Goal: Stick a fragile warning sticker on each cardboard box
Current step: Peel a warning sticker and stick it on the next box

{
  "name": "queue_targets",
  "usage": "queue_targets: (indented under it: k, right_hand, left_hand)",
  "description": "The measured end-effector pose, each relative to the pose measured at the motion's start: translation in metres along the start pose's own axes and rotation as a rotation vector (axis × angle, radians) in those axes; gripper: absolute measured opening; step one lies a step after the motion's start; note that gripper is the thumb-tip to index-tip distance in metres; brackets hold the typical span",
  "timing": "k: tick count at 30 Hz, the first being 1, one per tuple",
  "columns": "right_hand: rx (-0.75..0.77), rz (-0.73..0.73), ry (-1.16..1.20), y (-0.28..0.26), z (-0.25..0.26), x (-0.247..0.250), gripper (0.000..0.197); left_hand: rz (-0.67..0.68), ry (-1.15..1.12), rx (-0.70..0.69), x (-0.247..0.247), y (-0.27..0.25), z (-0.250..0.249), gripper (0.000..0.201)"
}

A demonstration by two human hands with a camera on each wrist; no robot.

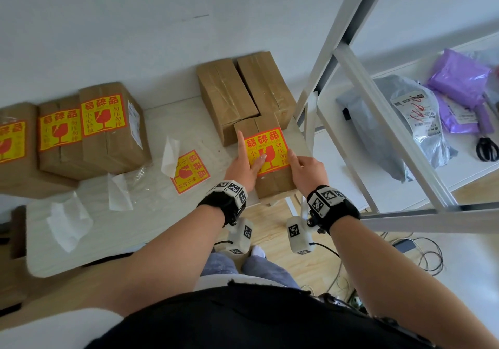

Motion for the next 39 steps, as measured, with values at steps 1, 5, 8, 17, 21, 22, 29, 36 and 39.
queue_targets:
  k: [1,5,8,17,21,22,29,36,39]
  right_hand:
    - [0.029,-0.016,0.019,-0.001,0.003,0.001,0.062]
    - [0.122,-0.072,0.083,-0.003,0.01,0.001,0.066]
    - [0.172,-0.085,0.098,-0.008,0.023,0.0,0.066]
    - [0.347,-0.009,0.058,-0.043,0.087,-0.011,0.042]
    - [0.384,-0.001,0.138,-0.046,0.112,-0.026,0.045]
    - [0.393,0.013,0.146,-0.045,0.118,-0.031,0.045]
    - [0.471,0.052,0.127,-0.047,0.158,-0.054,0.058]
    - [0.439,0.036,0.173,-0.045,0.188,-0.062,0.061]
    - [0.446,0.057,0.211,-0.043,0.206,-0.066,0.06]
  left_hand:
    - [0.003,-0.005,0.011,0.002,-0.001,0.002,0.085]
    - [-0.086,-0.007,0.018,0.022,-0.013,0.008,0.073]
    - [-0.212,-0.031,0.0,0.042,-0.029,0.016,0.065]
    - [-0.417,-0.198,0.039,0.096,-0.072,0.049,0.057]
    - [-0.519,-0.223,0.079,0.128,-0.084,0.062,0.055]
    - [-0.547,-0.208,0.085,0.136,-0.086,0.063,0.053]
    - [-0.609,-0.266,0.136,0.189,-0.091,0.08,0.022]
    - [-0.509,-0.297,0.184,0.227,-0.086,0.089,0.02]
    - [-0.469,-0.297,0.189,0.246,-0.079,0.092,0.022]
Point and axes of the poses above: each hand's wrist, its own y-axis towards the middle knuckle, its own x-axis out of the back of the hand, z = x × y, the point moved 7 cm from there along y, towards the middle knuckle, and after that the axes turned 7 degrees about y, right-handed, at the moved point
